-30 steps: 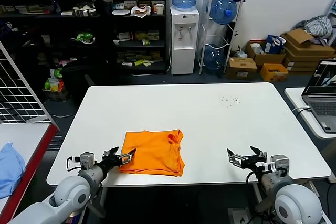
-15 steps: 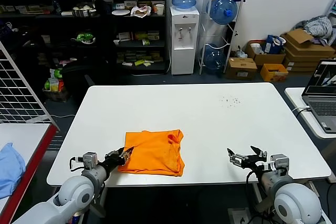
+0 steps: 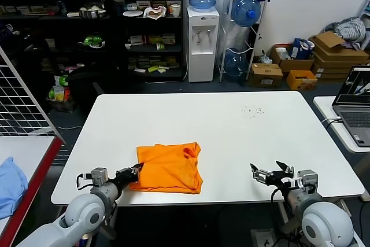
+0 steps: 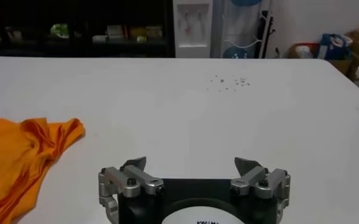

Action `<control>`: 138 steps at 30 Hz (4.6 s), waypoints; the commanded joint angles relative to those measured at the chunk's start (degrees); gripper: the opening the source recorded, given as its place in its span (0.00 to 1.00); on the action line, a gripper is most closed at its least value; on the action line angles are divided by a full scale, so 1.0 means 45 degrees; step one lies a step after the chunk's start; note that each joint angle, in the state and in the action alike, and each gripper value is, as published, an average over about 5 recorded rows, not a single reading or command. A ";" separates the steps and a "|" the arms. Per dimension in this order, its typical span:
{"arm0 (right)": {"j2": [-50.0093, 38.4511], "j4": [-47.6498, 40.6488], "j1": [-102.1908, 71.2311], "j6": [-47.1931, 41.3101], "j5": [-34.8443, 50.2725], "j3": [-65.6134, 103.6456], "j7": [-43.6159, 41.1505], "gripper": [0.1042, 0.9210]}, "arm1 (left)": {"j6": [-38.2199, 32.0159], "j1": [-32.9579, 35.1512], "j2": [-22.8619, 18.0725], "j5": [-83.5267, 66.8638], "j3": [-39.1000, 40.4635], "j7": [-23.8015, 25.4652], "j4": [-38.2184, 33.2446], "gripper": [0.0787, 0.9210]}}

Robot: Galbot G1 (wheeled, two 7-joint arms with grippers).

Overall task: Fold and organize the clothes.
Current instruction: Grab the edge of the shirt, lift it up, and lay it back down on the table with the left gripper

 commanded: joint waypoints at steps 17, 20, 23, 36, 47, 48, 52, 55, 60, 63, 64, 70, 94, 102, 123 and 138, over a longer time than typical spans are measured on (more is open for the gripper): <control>-0.0361 -0.0133 0.0498 0.0200 -0.0022 -0.0274 -0.0187 1.00 | 0.1812 0.0528 0.4692 -0.4235 -0.3201 -0.3804 -0.3011 0.02; -0.0439 -0.0152 0.0555 0.0212 -0.0012 -0.0345 -0.0198 1.00 | 0.1931 0.0466 0.5795 -0.4976 -0.3201 -0.3964 -0.2858 0.02; -0.0514 -0.0161 0.0646 0.0213 0.0008 -0.0430 -0.0198 1.00 | 0.1995 0.0318 0.6675 -0.5594 -0.3169 -0.4057 -0.2665 0.02; -0.1020 -0.0010 0.0544 0.0789 0.0009 0.0127 -0.0338 1.00 | 0.2126 -0.0229 0.8091 -0.6456 -0.3191 -0.3838 -0.2030 0.02; -0.1487 -0.0448 -0.0156 0.4524 -0.0296 0.1256 -0.1685 1.00 | 0.2217 -0.0651 0.8633 -0.7072 -0.3335 -0.3941 -0.2574 0.02; -0.1525 -0.0532 -0.0237 0.5072 -0.0314 0.1369 -0.1907 1.00 | 0.2218 -0.0647 0.8577 -0.7092 -0.3344 -0.3990 -0.2634 0.02; -0.1554 -0.1098 -0.0591 0.7097 -0.0290 0.1872 -0.2720 1.00 | 0.2213 -0.0598 0.8162 -0.7087 -0.3314 -0.4283 -0.2819 0.02; -0.1535 -0.1894 -0.0983 0.8594 -0.0301 0.2335 -0.3373 1.00 | 0.2211 -0.0555 0.7714 -0.7045 -0.3268 -0.4590 -0.2923 0.02; -0.1540 -0.2806 -0.1695 0.9914 -0.0295 0.3026 -0.3948 1.00 | 0.2196 -0.0618 0.7250 -0.7110 -0.3202 -0.5019 -0.3170 0.02; -0.1459 -0.2881 -0.1894 1.0069 -0.0472 0.3245 -0.3977 1.00 | 0.2155 -0.1190 0.6897 -0.7718 -0.2897 -0.5530 -0.3758 0.02; -0.1392 -0.2885 -0.1876 1.0066 -0.0575 0.3241 -0.3956 1.00 | 0.2143 -0.1583 0.6598 -0.8117 -0.2596 -0.5829 -0.4047 0.02; -0.0708 -0.2806 -0.1431 0.9824 -0.1385 0.2744 -0.3683 1.00 | 0.1631 -0.6717 0.2853 -1.0231 0.2459 -0.7644 -0.4472 0.02; 0.0453 -0.1206 -0.1226 0.8759 -0.2124 0.2327 -0.2662 1.00 | 0.0941 -0.8808 -0.8639 -0.7157 0.6380 -0.8821 0.2936 0.02; 0.0420 -0.0936 -0.1287 0.8728 -0.1991 0.2391 -0.2653 1.00 | 0.0943 -0.8897 -0.9013 -0.6732 0.6475 -0.8668 0.3601 0.02; 0.0647 -0.0733 -0.1552 0.8748 -0.2149 0.2367 -0.2699 1.00 | 0.0851 -0.8961 -0.9108 -0.6126 0.6415 -0.8296 0.4051 0.02; 0.0838 -0.0301 -0.1880 0.8772 -0.2000 0.2481 -0.3088 1.00 | -0.0069 -0.7050 -0.5295 -0.1908 0.4641 -0.4454 -0.1269 0.34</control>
